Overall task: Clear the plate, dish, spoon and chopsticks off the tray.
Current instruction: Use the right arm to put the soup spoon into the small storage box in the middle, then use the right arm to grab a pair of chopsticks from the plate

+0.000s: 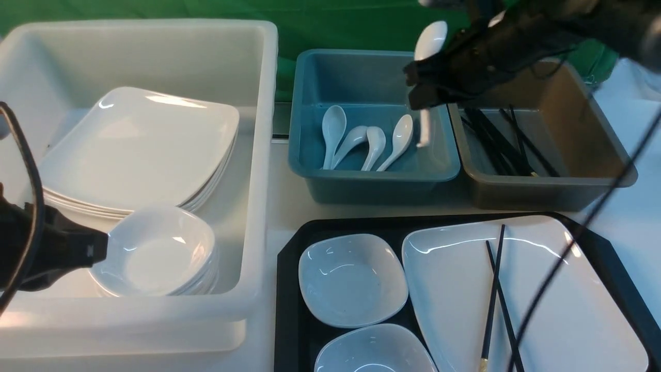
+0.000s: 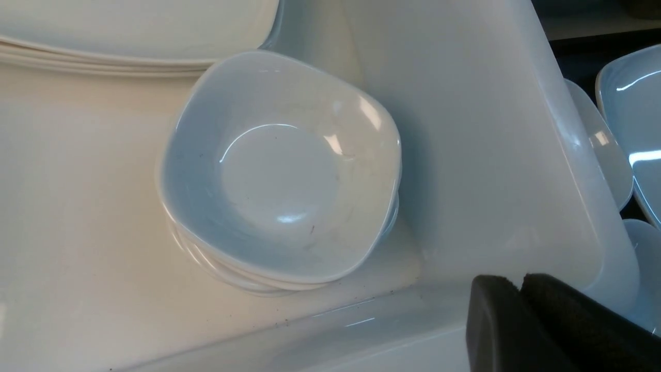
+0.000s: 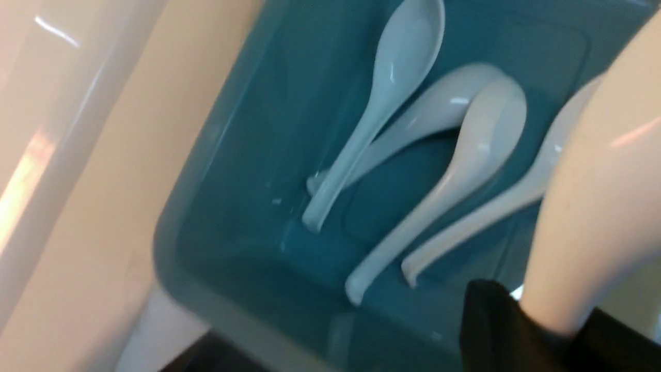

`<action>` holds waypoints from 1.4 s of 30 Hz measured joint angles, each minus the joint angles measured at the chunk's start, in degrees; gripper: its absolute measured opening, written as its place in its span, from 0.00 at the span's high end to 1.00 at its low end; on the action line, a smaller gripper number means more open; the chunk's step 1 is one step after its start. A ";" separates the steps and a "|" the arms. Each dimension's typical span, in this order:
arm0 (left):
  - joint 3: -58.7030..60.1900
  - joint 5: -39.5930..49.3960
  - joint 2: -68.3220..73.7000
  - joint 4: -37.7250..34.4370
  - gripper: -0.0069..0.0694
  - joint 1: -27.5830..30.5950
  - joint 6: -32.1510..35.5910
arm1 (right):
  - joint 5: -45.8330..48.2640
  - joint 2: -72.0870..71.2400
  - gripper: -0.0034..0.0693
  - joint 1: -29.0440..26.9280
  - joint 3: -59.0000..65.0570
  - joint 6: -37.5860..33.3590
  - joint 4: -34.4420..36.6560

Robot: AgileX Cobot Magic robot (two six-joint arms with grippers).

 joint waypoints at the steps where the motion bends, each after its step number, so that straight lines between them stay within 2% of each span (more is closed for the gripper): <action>1: 0.00 0.00 0.00 0.00 0.86 0.00 0.02 | -0.21 2.57 0.84 0.13 -2.55 0.27 0.08; 6: 0.00 0.00 0.00 0.00 0.86 0.00 0.24 | -0.68 9.47 0.81 0.24 -7.42 1.69 0.23; 8: 0.00 0.00 0.00 0.00 0.86 0.00 0.30 | -1.04 11.65 0.71 0.24 -7.70 3.00 0.23; 11: 0.00 0.00 0.00 0.00 0.86 0.00 0.42 | 0.33 12.01 0.47 0.24 -7.76 4.41 0.18; 14: 0.00 -0.06 0.00 0.11 0.86 0.00 0.47 | 5.60 10.39 0.28 0.24 -8.15 4.26 -0.30; 16: 0.00 -0.06 0.00 0.11 0.86 0.00 0.53 | 9.24 9.37 0.26 0.18 -8.60 4.08 -1.06; 17: 0.00 -0.20 0.00 0.16 0.86 0.00 0.67 | 14.63 7.59 0.28 0.06 -9.67 3.87 -2.48; 19: 0.00 -0.36 0.00 0.16 0.86 0.00 0.67 | 22.32 3.81 0.47 -0.48 -10.73 3.44 -5.69; 20: 0.00 -0.44 0.00 0.16 0.86 0.00 0.69 | 23.85 1.54 0.58 -0.86 -10.63 3.44 -6.74; 21: 0.00 -0.44 0.00 0.16 0.86 0.00 0.69 | 24.29 1.04 0.64 -1.06 -10.49 3.44 -6.95; 22: 0.00 -0.49 0.00 0.16 0.86 0.00 0.69 | 24.39 -3.64 0.80 -1.60 -9.13 3.96 -8.25; 23: 0.00 -0.49 0.00 0.16 0.86 0.00 0.74 | 24.34 -6.49 0.85 -1.92 -7.72 4.10 -8.71; 27: 0.00 0.10 0.00 0.16 0.86 0.00 0.79 | 24.39 -16.82 0.90 -1.99 1.92 5.23 -9.24; 33: 0.00 0.19 0.00 0.16 0.86 0.00 0.80 | 23.80 -26.81 0.85 -1.29 21.38 4.20 -9.28; 34: 0.00 0.19 0.00 0.16 0.86 0.00 0.80 | 21.64 -28.44 0.78 -1.29 28.90 4.96 -9.68; 35: 0.00 0.19 0.00 0.16 0.86 0.00 0.82 | 20.94 -28.71 0.76 -1.29 30.78 5.37 -9.78; 36: 0.00 0.23 0.00 0.16 0.86 0.00 0.87 | 16.29 -29.23 0.63 -1.29 38.50 7.32 -10.10; 37: 0.00 0.23 0.00 0.16 0.86 0.00 0.87 | 15.67 -29.23 0.63 -1.29 39.32 7.56 -10.10; 39: 0.00 0.23 0.00 0.16 0.86 0.00 0.89 | 6.62 -29.05 0.40 -1.29 47.61 9.80 -10.31; 40: 0.00 0.23 0.00 0.16 0.86 0.00 0.94 | 3.38 -28.79 0.33 -1.29 49.76 10.27 -10.37; 41: 0.00 0.23 0.00 0.16 0.86 0.00 1.01 | -2.02 -28.17 0.22 -1.29 52.70 11.04 -10.43; 42: 0.00 0.23 0.00 0.16 0.86 0.00 1.09 | -4.59 -27.75 0.17 -1.29 53.95 11.62 -10.48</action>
